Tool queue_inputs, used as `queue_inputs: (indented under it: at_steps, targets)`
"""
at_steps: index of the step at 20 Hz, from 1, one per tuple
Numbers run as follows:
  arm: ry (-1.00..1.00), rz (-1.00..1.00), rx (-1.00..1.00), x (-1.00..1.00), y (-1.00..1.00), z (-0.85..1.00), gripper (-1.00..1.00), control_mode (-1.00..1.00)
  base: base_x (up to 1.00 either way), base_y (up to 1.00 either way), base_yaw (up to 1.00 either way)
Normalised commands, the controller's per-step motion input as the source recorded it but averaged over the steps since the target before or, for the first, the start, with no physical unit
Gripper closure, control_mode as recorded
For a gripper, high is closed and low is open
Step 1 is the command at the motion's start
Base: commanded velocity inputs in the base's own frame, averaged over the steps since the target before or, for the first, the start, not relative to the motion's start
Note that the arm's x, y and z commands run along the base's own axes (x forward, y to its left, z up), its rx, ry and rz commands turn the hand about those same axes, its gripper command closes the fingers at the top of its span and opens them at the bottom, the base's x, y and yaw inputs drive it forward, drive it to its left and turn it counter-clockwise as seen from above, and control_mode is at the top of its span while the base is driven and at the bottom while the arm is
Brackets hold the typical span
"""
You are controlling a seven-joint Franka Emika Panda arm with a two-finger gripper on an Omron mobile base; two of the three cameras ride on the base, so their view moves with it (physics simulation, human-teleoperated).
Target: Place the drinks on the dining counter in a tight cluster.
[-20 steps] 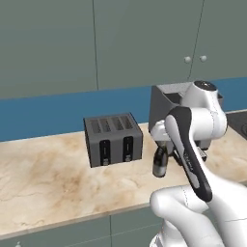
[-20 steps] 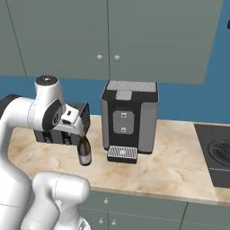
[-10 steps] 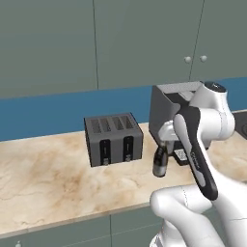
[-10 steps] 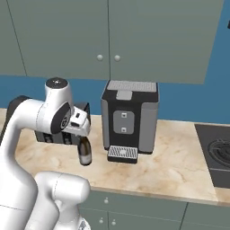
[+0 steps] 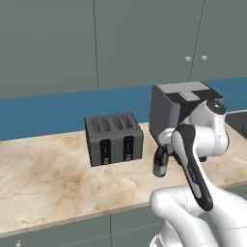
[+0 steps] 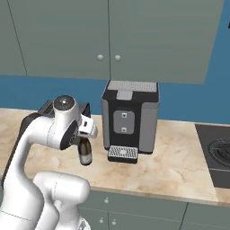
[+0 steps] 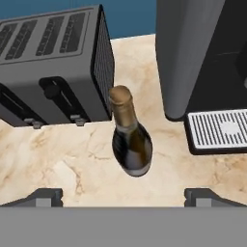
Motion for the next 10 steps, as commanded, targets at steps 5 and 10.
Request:
queue_inputs:
  at_steps: [5, 10]
  targets:
    - [0.0, 0.0, 0.0, 0.78, -0.04, -0.02, -1.0, -1.0, 0.0, 0.0, 0.0]
    - [0.14, 0.0, -0.05, 0.23, 0.0, 0.0, -1.0, -1.0, 0.0, 0.0, 0.0]
